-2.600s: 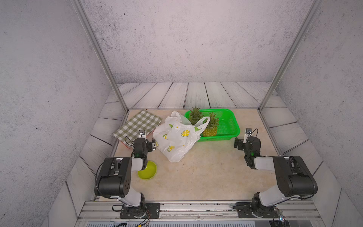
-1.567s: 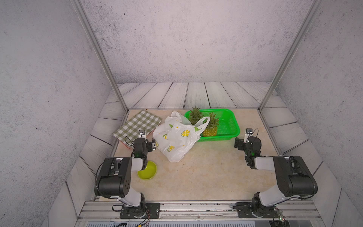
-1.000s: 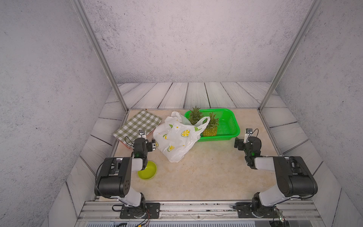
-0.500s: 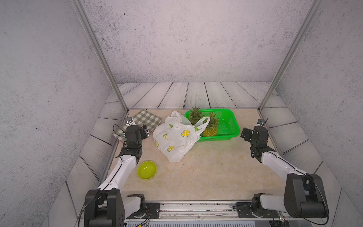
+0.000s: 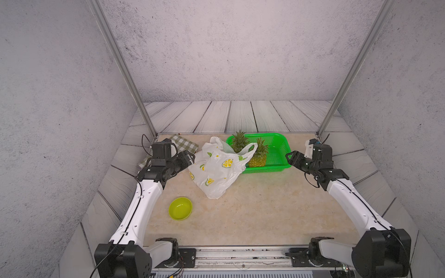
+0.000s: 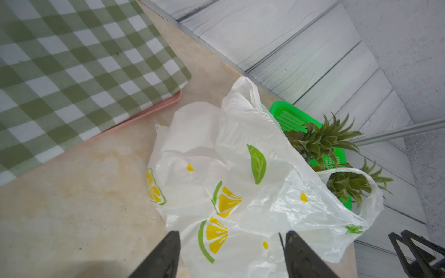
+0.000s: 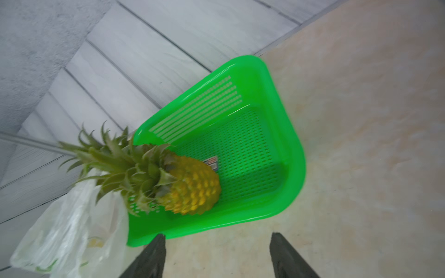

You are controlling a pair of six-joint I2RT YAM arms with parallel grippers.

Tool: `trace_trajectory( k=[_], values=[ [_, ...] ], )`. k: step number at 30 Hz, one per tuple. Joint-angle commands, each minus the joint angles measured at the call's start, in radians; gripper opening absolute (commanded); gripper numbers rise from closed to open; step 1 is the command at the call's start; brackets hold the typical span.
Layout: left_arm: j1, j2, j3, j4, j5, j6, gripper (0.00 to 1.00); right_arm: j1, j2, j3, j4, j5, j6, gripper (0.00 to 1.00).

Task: Place the pineapple into a plastic bag & tie a knot
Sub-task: Open the plastic bag at the center of the board.

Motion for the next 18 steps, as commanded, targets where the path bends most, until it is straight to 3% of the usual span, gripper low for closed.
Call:
trace_trajectory(
  k=[1,8,18],
  values=[
    [-0.039,0.010,0.042,-0.065,0.042,-0.037,0.71,0.100,0.003,0.042,-0.017,-0.125,0.118,0.74],
    [-0.085,0.021,0.022,0.007,0.032,-0.097,0.70,0.281,0.069,0.111,0.090,-0.061,0.251,0.79],
    [-0.117,-0.022,-0.024,0.034,0.052,-0.120,0.69,0.302,0.262,0.186,0.195,-0.040,0.375,0.79]
  ],
)
